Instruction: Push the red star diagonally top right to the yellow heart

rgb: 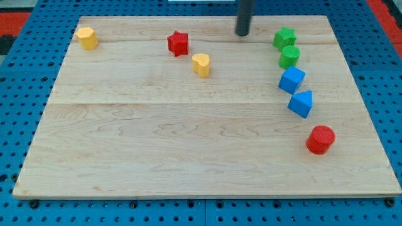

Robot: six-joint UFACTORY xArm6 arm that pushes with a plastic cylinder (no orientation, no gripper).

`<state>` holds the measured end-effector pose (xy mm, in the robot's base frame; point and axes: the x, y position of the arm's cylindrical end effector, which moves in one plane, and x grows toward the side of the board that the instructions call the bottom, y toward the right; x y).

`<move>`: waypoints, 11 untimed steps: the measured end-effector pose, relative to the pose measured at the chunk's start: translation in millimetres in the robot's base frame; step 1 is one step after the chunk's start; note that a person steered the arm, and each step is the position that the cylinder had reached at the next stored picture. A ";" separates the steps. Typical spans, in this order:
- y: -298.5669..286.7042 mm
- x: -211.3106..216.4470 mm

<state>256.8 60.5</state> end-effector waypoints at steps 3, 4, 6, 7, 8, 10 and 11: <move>-147.1 64.3; -161.5 40.8; -11.3 6.7; -58.1 14.8; -103.1 4.5; -32.8 -30.1; 22.4 -34.8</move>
